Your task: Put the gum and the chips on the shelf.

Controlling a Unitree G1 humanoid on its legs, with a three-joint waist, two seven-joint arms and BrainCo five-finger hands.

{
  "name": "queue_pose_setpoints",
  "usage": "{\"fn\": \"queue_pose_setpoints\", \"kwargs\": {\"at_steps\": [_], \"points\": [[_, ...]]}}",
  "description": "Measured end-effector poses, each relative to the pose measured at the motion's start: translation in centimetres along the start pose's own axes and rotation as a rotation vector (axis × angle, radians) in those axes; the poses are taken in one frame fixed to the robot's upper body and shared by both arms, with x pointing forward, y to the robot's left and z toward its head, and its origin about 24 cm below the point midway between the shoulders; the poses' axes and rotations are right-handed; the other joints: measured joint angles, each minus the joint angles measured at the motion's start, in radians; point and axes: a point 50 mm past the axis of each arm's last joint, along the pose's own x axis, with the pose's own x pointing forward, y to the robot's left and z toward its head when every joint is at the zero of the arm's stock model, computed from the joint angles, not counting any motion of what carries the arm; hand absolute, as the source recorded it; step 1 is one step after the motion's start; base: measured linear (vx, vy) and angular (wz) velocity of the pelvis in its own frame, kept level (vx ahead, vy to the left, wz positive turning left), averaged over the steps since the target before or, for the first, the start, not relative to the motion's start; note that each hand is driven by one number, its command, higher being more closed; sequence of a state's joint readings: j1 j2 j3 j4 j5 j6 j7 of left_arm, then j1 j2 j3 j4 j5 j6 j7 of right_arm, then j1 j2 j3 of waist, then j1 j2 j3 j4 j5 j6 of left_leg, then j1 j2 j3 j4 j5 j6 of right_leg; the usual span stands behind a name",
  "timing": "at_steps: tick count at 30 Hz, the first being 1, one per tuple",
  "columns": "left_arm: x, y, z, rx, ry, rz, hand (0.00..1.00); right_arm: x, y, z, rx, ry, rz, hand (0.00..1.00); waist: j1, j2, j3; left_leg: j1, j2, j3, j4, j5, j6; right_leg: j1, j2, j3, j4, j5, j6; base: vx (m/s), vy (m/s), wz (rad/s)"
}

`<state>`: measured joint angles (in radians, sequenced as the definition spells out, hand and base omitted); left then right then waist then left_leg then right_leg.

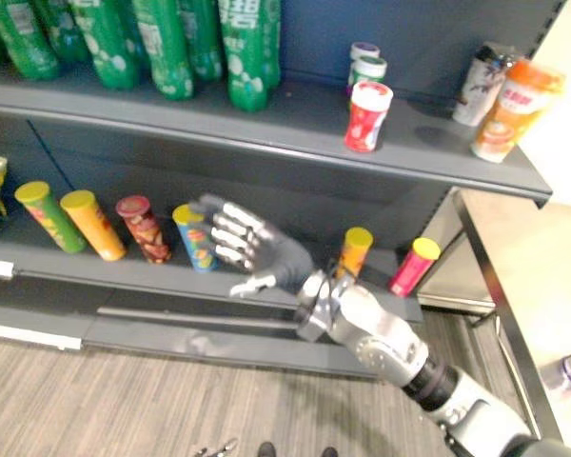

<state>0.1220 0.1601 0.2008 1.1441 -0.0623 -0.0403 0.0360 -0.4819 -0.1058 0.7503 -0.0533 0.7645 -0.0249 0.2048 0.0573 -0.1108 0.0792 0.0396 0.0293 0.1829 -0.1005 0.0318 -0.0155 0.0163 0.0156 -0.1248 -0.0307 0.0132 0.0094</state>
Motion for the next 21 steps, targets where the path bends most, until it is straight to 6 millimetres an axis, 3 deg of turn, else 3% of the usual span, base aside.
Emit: {"fn": "queue_pose_setpoints", "kwargs": {"at_steps": [4, 9, 12, 16, 18, 21], "points": [[0.0, -0.1, 0.0, -0.001, 0.001, -0.001, 0.0, -3.4, -1.1, -4.6, 0.094, 0.137, -0.131, 0.0, 0.0, 0.005, 0.0, -0.001, -0.001, 0.01, 0.0, -0.001, -0.001, -0.004, -0.001, 0.006, 0.002, -0.004, 0.006, 0.02, 0.007, -0.05], [0.0, -0.3, 0.0, -0.001, 0.001, -0.006, 0.0, -9.9, -1.6, -11.2, 0.163, 0.387, -0.349, 0.0, -0.01, 0.021, 0.005, -0.001, -0.005, 0.02, 0.0, -0.007, -0.002, -0.005, -0.005, 0.013, 0.002, -0.005, 0.006, 0.02, 0.01, -0.05], [0.0, -0.6, -0.2, -0.017, 0.006, -0.009, 0.0, -13.5, -2.7, -12.7, 0.149, 0.472, -0.487, 0.0, -0.019, 0.036, 0.006, -0.002, -0.009, 0.02, 0.0, -0.009, -0.002, -0.006, -0.009, 0.013, 0.002, -0.006, 0.005, 0.0, 0.0, 0.0], [-0.1, -1.1, -0.5, -0.019, 0.011, -0.016, 0.0, -20.3, -4.7, -14.3, 0.129, 0.611, -0.76, 0.0, -0.027, 0.059, 0.005, -0.003, -0.016, 0.021, -0.001, -0.016, 0.004, -0.006, -0.015, 0.016, 0.002, -0.011, 0.008, 0.02, 0.014, 0.0], [-0.1, -1.3, -0.3, -0.018, 0.001, -0.02, 0.0, -24.1, -4.9, -15.2, 0.157, 0.687, -0.919, 0.0, -0.028, 0.062, 0.006, -0.003, -0.018, 0.02, -0.001, -0.019, 0.004, -0.006, -0.018, 0.015, 0.002, -0.012, 0.008, 0.05, 0.023, 0.01], [-0.1, -1.3, -0.4, -0.02, 0.001, -0.021, 0.0, -27.8, -4.6, -16.2, 0.16, 0.795, -1.048, 0.0, -0.029, 0.065, 0.008, -0.003, -0.019, 0.02, -0.001, -0.022, 0.003, -0.005, -0.019, 0.014, 0.002, -0.015, 0.01, 0.05, 0.013, 0.01]]}}
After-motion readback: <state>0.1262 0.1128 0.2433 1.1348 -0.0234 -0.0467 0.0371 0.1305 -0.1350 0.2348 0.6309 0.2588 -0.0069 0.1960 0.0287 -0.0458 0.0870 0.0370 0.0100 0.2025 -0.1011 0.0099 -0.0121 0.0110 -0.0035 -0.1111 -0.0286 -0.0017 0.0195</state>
